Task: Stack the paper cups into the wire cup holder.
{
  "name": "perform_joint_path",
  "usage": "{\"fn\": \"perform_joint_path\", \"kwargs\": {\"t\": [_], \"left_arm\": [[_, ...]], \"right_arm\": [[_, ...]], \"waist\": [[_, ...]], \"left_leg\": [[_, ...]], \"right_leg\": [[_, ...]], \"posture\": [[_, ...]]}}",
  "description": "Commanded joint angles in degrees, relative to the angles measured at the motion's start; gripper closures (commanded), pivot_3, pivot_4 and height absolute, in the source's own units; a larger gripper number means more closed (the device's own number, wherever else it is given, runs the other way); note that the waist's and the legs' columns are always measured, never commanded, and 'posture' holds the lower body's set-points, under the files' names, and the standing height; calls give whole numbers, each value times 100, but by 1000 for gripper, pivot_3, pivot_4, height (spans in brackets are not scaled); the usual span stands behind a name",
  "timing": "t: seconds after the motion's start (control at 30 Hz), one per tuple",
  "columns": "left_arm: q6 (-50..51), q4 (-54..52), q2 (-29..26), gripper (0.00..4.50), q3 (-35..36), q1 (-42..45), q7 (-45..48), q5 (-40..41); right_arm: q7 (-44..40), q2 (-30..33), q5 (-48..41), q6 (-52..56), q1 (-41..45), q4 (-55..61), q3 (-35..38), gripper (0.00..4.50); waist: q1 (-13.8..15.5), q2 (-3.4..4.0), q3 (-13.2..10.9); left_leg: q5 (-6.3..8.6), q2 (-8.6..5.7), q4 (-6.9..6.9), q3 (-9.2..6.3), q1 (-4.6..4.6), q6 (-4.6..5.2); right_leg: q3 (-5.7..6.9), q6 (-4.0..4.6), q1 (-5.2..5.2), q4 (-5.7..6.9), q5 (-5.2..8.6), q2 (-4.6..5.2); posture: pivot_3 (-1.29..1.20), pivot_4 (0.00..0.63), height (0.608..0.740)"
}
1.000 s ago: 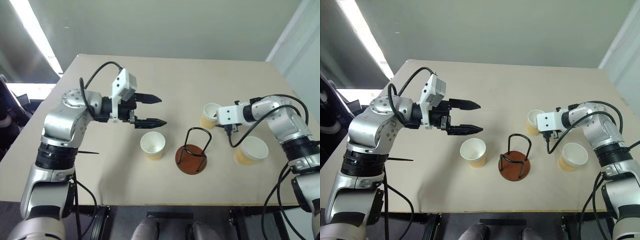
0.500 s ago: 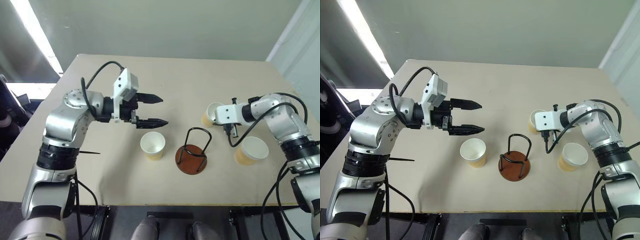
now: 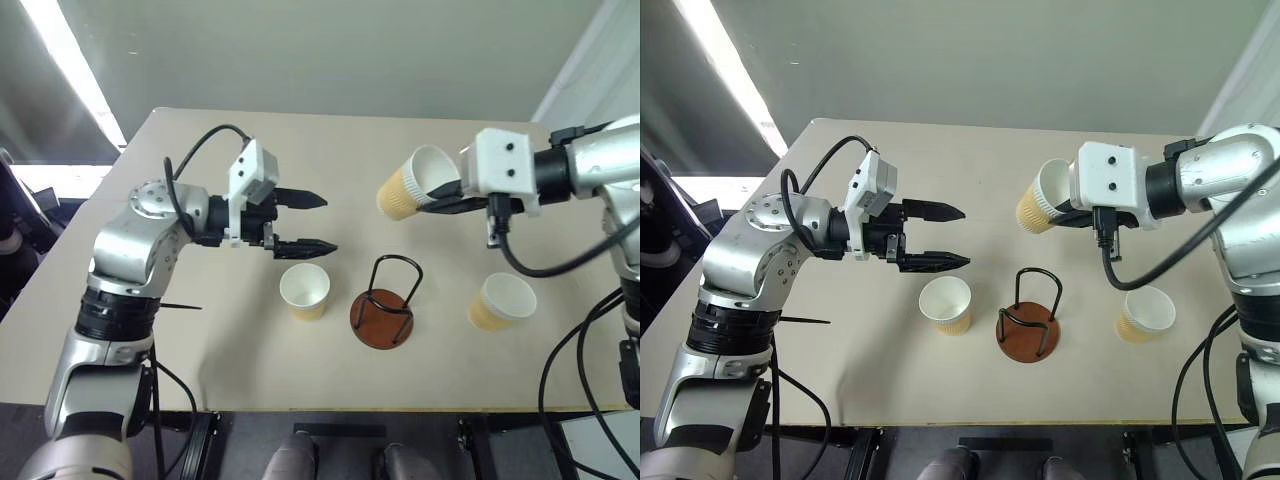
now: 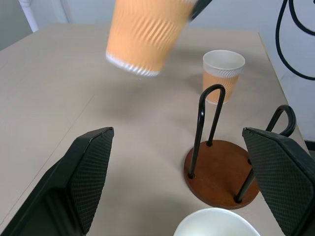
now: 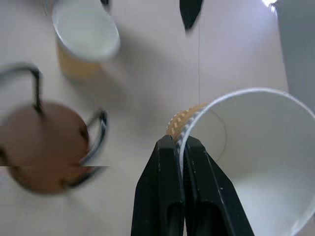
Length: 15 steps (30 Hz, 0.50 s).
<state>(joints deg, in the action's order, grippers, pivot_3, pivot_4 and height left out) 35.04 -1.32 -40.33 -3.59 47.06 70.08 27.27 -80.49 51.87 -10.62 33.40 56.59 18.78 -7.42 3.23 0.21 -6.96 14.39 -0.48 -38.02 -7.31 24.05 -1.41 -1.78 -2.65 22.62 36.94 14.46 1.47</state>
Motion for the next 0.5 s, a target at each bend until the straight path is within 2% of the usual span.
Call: {"fn": "perform_joint_path", "kwargs": {"t": [0.03,0.27,0.5], "left_arm": [[-107,-53,14,0,-1,104,49,8],[-188,89,68,0,-69,192,121,-45],[-220,123,72,0,-107,234,144,-47]], "right_arm": [[32,137,-696,745,369,782,348,4475],[27,510,-1256,1021,238,1507,179,4475],[-37,883,-955,502,-128,1636,-190,4475]], "waist": [[-2,0,0],[-3,-2,-1],[-5,-2,-1]], "left_leg": [[-1,1,0,0,-1,-1],[-1,4,-7,-4,-2,-2],[-2,8,-9,-3,-4,-3]], "right_leg": [[-1,0,0,0,0,-1],[-3,3,1,-3,2,-6],[-4,4,5,-2,3,-9]], "posture": [[0,150,740],[0,150,740],[0,150,740]]}}
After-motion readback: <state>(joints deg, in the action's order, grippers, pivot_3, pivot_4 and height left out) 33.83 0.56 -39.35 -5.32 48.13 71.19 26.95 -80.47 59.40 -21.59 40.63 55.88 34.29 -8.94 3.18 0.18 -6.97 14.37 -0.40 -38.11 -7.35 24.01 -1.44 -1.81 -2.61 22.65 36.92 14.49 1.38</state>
